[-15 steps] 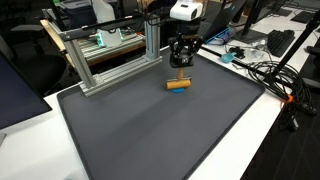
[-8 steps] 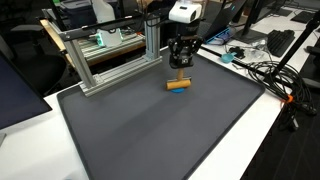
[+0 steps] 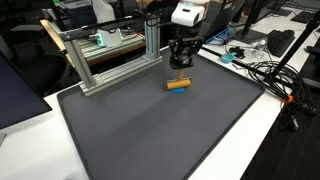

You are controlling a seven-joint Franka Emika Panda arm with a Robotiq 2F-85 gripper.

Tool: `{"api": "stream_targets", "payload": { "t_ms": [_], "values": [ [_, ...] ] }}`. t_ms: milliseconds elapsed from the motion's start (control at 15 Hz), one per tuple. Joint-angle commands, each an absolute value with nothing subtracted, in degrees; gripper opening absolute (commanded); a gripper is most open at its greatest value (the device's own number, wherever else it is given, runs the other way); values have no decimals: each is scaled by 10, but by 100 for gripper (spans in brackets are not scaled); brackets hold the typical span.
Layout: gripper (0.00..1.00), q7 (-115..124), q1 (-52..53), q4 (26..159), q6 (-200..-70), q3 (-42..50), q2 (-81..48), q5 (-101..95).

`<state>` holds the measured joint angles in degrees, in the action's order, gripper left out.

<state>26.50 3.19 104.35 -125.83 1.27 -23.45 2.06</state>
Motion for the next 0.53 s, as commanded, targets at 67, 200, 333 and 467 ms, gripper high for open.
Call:
{"api": "stream_targets", "payload": {
  "t_ms": [67,200,333,467],
  "values": [
    [22,238,27,1028,-1239,3,-277,57],
    [22,226,22,1026,-1235,1,-278,66],
    [22,215,19,1025,-1229,1,-280,73],
    [22,207,16,1023,-1226,1,-282,80]
  ]
}}
